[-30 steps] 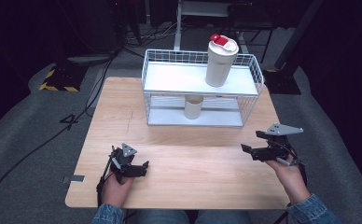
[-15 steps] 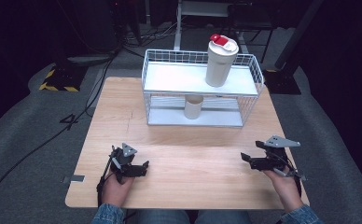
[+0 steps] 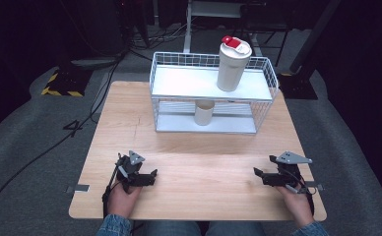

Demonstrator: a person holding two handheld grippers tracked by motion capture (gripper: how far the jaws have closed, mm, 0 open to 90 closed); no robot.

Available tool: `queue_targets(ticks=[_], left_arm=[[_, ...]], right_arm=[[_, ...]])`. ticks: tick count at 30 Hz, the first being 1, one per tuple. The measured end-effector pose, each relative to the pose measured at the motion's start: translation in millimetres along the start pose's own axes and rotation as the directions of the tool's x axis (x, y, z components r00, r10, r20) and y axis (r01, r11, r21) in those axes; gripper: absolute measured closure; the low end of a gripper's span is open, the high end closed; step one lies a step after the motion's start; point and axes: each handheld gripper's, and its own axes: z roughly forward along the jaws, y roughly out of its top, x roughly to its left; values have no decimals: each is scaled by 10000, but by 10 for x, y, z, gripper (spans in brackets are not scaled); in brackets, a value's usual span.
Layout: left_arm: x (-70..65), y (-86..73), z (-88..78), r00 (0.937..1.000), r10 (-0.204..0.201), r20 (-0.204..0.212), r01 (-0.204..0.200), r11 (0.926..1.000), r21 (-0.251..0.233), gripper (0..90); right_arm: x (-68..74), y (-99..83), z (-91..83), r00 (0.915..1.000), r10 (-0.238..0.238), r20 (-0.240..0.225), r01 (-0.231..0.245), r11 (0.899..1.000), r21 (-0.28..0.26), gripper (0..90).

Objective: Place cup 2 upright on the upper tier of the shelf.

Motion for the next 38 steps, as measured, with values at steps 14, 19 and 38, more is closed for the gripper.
queue_targets(ticks=[14,19,38], left_arm=[[-1,1,2,10000,-17,6,17,10000,-3,89],[-1,1,1,10000,-20,8,20,10000,2,89],[-2,0,1,10000,-17,5,17,10000,0,89]], right_arm=[[-10,-74,127,9991,38,413,-60,9986,530,153],[-57,-104,184,9988,315,371,-343,9963,786,155],[-67,-107,245,9942,607,892,-718,9893,1272,28]])
